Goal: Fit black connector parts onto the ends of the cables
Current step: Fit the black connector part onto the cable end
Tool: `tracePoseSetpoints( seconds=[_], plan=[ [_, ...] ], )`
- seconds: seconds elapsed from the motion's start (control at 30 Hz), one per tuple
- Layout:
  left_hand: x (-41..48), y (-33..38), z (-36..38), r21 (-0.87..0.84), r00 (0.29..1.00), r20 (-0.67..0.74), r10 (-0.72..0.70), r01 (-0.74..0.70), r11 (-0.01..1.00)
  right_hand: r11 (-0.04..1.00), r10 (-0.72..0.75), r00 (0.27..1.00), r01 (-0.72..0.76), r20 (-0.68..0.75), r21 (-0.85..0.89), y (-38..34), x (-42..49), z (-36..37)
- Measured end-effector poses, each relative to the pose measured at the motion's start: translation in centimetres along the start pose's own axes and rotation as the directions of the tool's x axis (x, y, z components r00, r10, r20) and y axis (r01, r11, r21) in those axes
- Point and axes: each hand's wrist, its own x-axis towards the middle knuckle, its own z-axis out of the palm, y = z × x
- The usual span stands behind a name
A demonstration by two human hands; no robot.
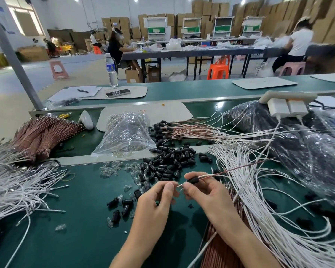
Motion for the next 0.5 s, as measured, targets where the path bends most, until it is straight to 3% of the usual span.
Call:
tracePoseSetpoints(
  seconds=[0.5],
  plan=[
    [-0.05,0.22,0.14,0.091,0.998,0.060,0.036,-0.041,0.995,1.000,-0.012,1.000,0.012,0.028,0.017,-0.01,-0.07,-0.43]
  ],
)
